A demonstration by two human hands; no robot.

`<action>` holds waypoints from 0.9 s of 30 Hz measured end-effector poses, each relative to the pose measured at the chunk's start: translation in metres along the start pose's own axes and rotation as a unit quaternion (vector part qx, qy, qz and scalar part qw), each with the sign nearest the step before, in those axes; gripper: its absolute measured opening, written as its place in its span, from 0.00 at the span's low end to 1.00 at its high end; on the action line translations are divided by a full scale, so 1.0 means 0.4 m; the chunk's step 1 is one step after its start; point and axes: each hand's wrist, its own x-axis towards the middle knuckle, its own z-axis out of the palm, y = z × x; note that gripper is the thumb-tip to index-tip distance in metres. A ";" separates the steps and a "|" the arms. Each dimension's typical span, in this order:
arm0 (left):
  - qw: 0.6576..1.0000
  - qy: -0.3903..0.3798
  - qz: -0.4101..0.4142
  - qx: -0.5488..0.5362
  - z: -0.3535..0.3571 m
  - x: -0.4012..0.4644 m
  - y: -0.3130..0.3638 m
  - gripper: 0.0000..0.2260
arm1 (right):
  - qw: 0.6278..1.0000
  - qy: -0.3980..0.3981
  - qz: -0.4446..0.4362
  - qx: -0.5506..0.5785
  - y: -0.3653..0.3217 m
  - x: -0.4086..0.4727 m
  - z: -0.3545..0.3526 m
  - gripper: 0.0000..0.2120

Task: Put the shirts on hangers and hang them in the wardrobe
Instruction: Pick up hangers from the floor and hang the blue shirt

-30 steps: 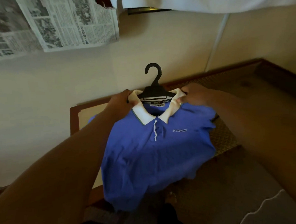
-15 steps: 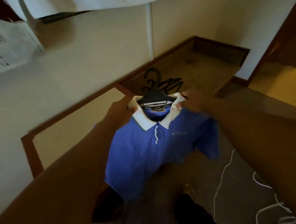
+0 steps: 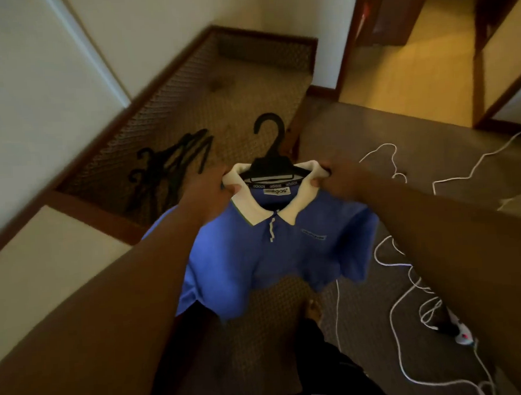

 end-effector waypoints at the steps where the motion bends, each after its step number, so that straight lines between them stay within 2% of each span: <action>1: 1.000 -0.009 0.004 0.000 0.016 0.035 0.022 0.18 | 1.000 0.002 0.001 0.001 0.040 0.027 -0.008 0.22; 4: 0.999 -0.036 0.020 0.003 0.071 0.181 0.127 0.16 | 0.997 0.001 0.041 0.059 0.173 0.107 -0.080 0.23; 7: 0.996 -0.069 0.051 0.009 0.123 0.335 0.230 0.15 | 0.993 0.013 0.076 0.094 0.283 0.172 -0.166 0.17; 13: 0.987 -0.129 0.092 0.003 0.200 0.620 0.387 0.17 | 0.985 0.066 0.117 0.110 0.452 0.301 -0.306 0.11; 16: 0.980 -0.152 0.126 -0.012 0.243 0.775 0.441 0.14 | 0.977 0.088 0.139 0.137 0.519 0.385 -0.366 0.10; 21: 0.973 -0.180 0.131 -0.055 0.318 1.070 0.543 0.16 | 0.963 0.107 0.189 0.159 0.636 0.580 -0.499 0.04; 22: 0.971 -0.187 0.133 -0.066 0.330 1.131 0.567 0.16 | 0.960 0.115 0.196 0.163 0.655 0.620 -0.530 0.03; 25: 0.965 -0.211 0.133 -0.081 0.343 1.309 0.649 0.17 | 0.953 0.133 0.222 0.161 0.717 0.736 -0.633 0.12; 27: 0.961 -0.223 0.136 -0.092 0.358 1.427 0.703 0.19 | 0.942 0.145 0.242 0.180 0.760 0.808 -0.698 0.08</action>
